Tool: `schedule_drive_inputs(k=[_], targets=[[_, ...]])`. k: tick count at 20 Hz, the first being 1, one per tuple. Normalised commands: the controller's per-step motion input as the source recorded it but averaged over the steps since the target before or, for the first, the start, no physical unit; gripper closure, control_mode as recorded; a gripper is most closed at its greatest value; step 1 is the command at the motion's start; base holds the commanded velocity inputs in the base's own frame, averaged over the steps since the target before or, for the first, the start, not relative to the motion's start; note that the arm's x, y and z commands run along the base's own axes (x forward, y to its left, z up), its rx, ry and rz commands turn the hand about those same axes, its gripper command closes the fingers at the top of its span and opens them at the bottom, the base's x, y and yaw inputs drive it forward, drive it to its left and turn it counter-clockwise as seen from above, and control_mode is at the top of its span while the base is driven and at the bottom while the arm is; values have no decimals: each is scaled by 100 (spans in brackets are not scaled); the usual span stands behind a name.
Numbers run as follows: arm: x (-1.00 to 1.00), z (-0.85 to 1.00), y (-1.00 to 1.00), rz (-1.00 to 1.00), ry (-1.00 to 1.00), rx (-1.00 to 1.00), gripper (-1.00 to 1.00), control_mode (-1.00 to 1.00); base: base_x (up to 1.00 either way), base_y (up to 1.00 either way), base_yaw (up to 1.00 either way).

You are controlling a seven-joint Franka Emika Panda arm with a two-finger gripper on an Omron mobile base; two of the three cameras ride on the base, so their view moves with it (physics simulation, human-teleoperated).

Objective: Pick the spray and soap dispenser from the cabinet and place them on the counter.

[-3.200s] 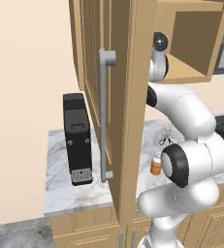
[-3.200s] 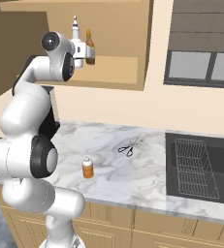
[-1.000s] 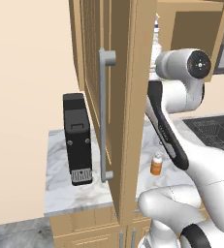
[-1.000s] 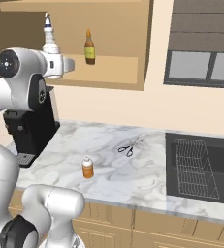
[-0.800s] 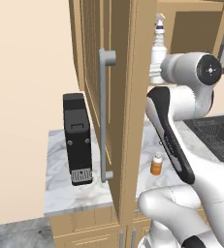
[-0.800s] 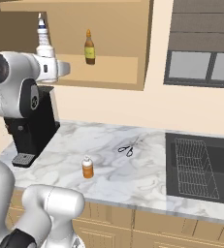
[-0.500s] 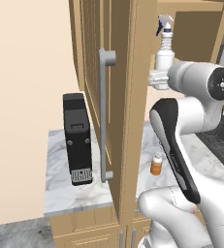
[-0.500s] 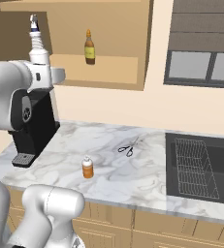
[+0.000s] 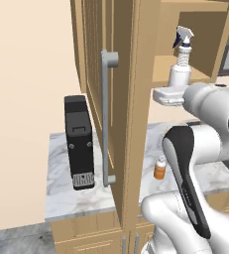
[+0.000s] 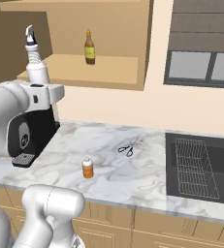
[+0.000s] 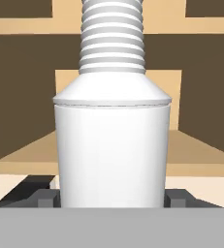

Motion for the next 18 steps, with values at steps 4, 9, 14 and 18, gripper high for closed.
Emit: schedule_drive_inputs(k=[4,9,14,18], targets=[[-43,-24,-34,0,-14,0,100,-100,0,0,0],[-37,-24,-45,0,-9,0,100,-100,0,0,0],[-39,-33,-48,0,-9,0,100,-100,0,0,0],[-40,-44,-48,0,-7,0,100,-100,0,0,0]])
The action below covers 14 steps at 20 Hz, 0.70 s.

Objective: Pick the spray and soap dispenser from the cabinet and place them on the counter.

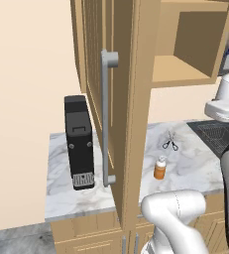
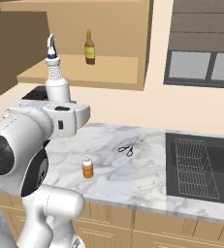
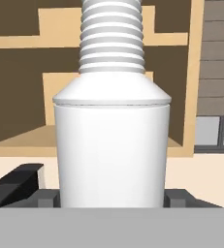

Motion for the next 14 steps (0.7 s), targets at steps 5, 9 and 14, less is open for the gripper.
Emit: schedule_drive_inputs(k=[5,9,14], targets=[[-17,-55,-36,0,0,0,100,-100,0,0,0],[-5,-50,-39,0,2,0,100,-100,0,0,0],[6,-49,-61,0,1,4,100,-100,0,0,0]])
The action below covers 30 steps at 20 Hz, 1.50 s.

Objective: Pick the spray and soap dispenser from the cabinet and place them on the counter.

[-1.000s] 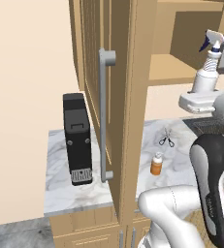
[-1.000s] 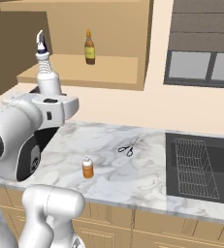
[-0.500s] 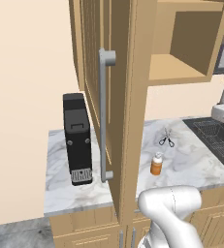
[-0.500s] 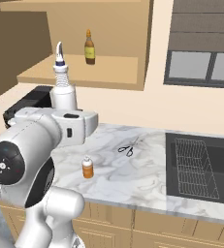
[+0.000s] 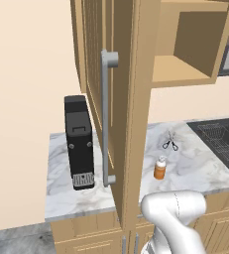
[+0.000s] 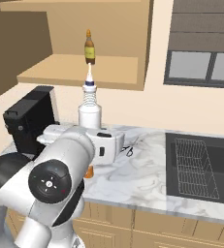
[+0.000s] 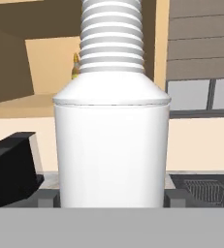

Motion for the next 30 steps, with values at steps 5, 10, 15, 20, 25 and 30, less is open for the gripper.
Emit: schedule_drive_inputs(k=[5,10,15,20,25,30], targets=[[10,-49,-70,3,0,7,100,-100,0,0,0],[31,-48,-44,6,4,3,100,-100,0,0,0],[50,-42,-8,16,0,0,100,-100,0,0,0],[46,-38,-8,25,-4,0,100,-100,0,0,0],[31,-35,-11,24,0,-1,100,-100,0,0,0],[11,-39,-11,15,-6,-4,100,-100,0,0,0]])
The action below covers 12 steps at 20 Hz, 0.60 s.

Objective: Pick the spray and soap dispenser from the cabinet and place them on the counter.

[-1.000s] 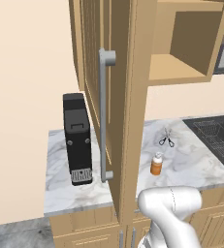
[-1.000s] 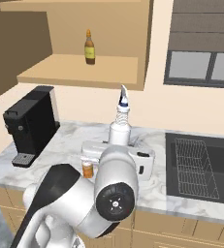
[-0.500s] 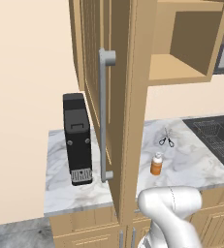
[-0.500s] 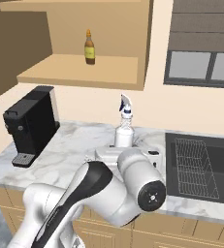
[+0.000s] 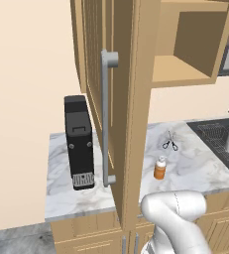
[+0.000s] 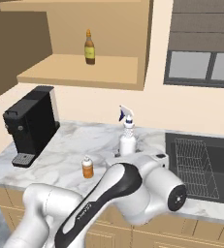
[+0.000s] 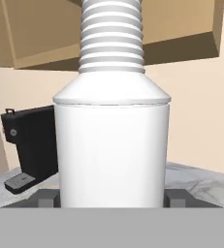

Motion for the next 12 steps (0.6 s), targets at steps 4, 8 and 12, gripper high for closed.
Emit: schedule_drive_inputs(k=[4,8,12], targets=[[21,-43,-13,11,-2,-4,100,-100,0,0,0],[31,-38,-7,0,-6,-8,100,-100,0,0,0],[32,-30,-3,0,-6,-6,100,-100,0,0,0]])
